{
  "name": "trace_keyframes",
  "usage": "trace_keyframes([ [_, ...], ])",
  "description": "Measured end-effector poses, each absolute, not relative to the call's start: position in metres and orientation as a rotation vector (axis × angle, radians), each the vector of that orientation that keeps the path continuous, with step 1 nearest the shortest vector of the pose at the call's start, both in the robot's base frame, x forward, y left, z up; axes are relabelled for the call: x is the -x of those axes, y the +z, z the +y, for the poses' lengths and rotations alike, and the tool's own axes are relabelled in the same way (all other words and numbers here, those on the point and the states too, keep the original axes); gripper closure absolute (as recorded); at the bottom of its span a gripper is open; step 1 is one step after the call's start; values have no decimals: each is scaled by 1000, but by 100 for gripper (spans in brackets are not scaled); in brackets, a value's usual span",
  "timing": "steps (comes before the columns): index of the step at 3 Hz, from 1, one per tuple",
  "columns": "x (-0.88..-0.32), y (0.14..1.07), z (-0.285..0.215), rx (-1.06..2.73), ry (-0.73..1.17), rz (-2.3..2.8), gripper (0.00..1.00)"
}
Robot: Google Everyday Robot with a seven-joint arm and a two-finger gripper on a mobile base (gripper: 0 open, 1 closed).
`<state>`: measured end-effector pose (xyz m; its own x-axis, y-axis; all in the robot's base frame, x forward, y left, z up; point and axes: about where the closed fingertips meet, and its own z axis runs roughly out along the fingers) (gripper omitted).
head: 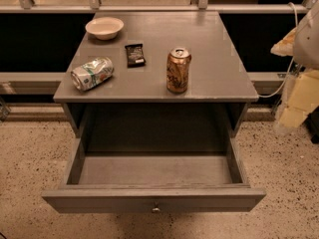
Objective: Place orange can into top drawer
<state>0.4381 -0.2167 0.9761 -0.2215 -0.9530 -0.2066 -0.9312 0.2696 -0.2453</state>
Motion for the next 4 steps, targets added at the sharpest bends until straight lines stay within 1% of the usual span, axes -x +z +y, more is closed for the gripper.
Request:
trace_keyframes([
  [1, -438, 976, -217, 1725, -98, 2232, 0],
  [2, -458, 977, -208, 1679, -73, 2169, 0],
  [4, -587, 967, -134, 1442, 232, 1830, 0],
])
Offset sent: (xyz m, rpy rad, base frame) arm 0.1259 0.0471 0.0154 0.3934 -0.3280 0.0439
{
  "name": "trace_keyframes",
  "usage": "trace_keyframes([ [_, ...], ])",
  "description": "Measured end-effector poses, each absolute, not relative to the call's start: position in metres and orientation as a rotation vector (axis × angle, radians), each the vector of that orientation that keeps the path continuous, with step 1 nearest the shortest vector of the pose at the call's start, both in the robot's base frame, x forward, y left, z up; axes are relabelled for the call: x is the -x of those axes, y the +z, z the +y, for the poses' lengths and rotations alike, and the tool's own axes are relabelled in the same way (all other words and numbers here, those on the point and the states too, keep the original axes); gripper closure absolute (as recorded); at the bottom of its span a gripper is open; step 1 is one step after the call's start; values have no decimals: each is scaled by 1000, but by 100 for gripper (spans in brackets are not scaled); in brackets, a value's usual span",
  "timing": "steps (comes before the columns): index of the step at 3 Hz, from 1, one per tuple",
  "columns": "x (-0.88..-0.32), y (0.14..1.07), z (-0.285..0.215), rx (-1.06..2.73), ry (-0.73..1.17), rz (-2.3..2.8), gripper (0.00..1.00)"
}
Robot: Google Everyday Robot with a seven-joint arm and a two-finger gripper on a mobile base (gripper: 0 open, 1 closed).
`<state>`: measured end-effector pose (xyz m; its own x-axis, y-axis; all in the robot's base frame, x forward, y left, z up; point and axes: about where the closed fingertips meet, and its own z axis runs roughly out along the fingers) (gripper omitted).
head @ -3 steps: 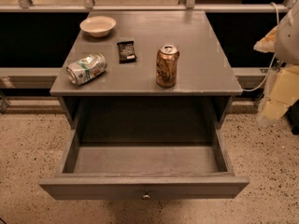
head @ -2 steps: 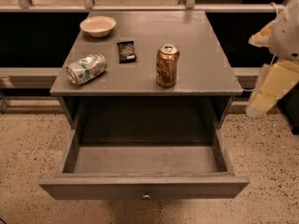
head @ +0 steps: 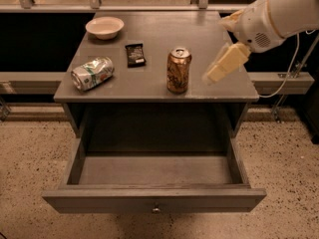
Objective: Place orange can into top drawer
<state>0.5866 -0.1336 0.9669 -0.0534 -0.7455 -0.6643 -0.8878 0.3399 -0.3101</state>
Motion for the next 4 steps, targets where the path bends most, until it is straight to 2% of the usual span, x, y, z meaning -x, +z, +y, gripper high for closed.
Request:
trace_keyframes([
  [2, -599, 965, -129, 1408, 255, 1810, 0],
  [4, -605, 945, -94, 1419, 343, 1751, 0],
])
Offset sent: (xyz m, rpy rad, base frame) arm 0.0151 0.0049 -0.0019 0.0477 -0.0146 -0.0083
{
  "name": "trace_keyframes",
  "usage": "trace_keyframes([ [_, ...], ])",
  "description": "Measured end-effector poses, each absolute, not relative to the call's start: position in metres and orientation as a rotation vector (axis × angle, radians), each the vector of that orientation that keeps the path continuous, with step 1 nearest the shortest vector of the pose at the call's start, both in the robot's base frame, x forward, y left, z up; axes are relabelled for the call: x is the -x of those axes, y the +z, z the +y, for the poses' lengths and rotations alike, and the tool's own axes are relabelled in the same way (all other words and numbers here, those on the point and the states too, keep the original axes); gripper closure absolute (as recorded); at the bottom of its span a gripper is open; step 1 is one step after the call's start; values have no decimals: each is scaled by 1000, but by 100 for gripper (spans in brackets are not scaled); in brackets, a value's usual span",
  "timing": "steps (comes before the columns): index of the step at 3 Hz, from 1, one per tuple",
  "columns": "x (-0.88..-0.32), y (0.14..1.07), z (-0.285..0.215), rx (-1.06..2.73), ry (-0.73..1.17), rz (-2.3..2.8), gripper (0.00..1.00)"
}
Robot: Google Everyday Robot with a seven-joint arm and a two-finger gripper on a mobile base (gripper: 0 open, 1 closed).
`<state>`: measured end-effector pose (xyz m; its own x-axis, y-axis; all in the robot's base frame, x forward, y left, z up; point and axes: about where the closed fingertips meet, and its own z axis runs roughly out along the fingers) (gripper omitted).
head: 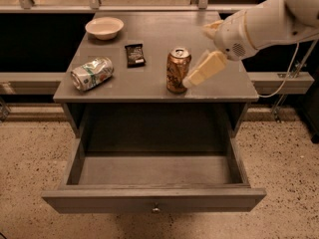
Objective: Place orange can into top drawer
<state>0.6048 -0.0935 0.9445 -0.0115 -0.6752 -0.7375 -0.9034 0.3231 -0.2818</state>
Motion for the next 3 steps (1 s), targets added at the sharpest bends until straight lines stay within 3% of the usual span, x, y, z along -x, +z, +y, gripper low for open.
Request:
trace_keyframes([
  [2, -623, 918, -62, 1341, 456, 1693, 0],
  [3, -630, 914, -51, 1309, 521, 1666, 18],
])
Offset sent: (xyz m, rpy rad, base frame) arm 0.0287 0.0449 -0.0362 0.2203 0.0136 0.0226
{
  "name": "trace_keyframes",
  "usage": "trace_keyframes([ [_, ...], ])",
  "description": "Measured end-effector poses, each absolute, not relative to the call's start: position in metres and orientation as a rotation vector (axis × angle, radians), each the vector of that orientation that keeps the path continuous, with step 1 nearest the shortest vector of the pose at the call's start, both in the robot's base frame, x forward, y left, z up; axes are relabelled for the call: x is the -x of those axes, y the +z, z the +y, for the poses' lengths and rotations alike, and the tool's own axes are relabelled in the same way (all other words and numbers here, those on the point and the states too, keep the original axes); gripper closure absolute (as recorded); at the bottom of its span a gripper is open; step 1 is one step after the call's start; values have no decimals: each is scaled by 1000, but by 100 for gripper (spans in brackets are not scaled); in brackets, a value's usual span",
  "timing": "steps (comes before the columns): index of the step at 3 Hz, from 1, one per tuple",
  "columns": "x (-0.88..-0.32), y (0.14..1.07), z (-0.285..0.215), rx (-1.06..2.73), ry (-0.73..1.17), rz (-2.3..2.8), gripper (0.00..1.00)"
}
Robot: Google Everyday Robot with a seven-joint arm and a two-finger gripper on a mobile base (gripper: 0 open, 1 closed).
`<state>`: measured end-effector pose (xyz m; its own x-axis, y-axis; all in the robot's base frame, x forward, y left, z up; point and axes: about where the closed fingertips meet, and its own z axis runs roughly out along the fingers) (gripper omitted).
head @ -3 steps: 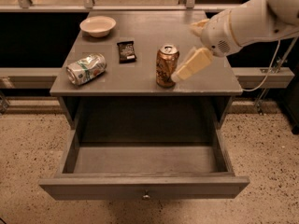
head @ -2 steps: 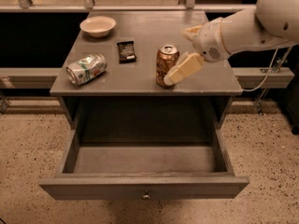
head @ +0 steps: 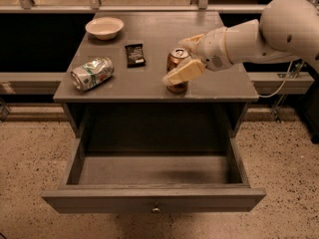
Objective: Place orange can into top drawer
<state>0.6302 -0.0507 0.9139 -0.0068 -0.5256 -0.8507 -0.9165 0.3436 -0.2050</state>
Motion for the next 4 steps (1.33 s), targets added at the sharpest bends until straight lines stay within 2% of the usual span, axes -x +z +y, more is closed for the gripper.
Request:
trace_keyframes([
  [1, -636, 905, -47, 1238, 602, 1661, 41],
  [2, -637, 904, -35, 1161, 770, 1587, 72],
  [3, -622, 919, -13, 1185, 917, 1464, 96],
  [4, -572, 928, -5, 1296, 1016, 1268, 100],
])
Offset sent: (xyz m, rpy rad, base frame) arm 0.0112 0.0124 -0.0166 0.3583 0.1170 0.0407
